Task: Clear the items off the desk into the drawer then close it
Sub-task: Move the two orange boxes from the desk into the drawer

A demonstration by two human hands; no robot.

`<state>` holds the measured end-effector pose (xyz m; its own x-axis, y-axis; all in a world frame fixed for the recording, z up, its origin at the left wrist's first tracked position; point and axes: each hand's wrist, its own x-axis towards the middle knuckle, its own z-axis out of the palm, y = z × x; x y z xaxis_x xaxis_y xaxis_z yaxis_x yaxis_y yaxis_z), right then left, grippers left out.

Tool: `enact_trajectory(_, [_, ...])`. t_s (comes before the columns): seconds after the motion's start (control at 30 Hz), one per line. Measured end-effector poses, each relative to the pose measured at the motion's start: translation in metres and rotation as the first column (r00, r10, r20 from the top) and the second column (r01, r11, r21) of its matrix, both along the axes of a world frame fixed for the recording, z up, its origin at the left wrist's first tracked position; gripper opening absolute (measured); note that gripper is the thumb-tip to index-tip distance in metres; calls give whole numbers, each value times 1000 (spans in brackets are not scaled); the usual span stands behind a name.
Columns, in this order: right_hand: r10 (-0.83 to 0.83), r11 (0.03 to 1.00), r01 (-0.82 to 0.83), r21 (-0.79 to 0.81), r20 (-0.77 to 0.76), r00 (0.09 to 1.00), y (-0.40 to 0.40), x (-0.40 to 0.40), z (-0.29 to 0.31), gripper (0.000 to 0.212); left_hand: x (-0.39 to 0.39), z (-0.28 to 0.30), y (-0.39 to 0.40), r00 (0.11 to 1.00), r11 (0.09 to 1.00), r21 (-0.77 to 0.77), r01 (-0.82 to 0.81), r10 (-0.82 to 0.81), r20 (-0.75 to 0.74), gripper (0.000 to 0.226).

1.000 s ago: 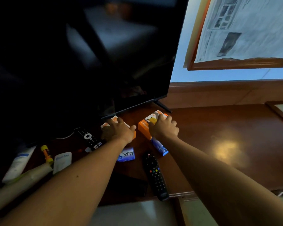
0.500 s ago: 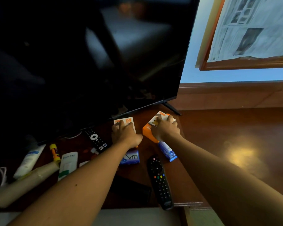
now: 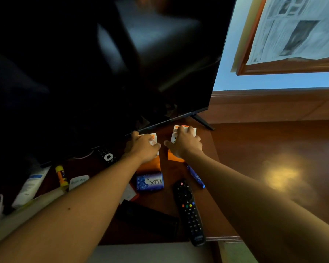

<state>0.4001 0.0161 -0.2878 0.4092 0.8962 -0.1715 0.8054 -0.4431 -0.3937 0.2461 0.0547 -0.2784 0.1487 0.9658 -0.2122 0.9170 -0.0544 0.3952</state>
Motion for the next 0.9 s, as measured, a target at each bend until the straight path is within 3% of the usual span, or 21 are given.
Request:
enact_trajectory(0.1, [-53,997,55,44,-51,997,2,-5,-4,88,11,-3,-9,987,990,-11,-138,136,-86,79])
enact_trajectory(0.2, [-113,991,119,55,-102,988,3,-7,-6,94,15,-5,-11,977,978,-31,-206,204,-67,84])
enact_trajectory(0.43, [-112,981,139,133,-195,974,-1,-4,4,94,16,4,-11,975,976,39,-216,215,50,87])
enact_trajectory(0.9, [-75,973,107,203,-159,984,-103,-20,52,88,-13,54,-88,993,984,152,-96,84,81,74])
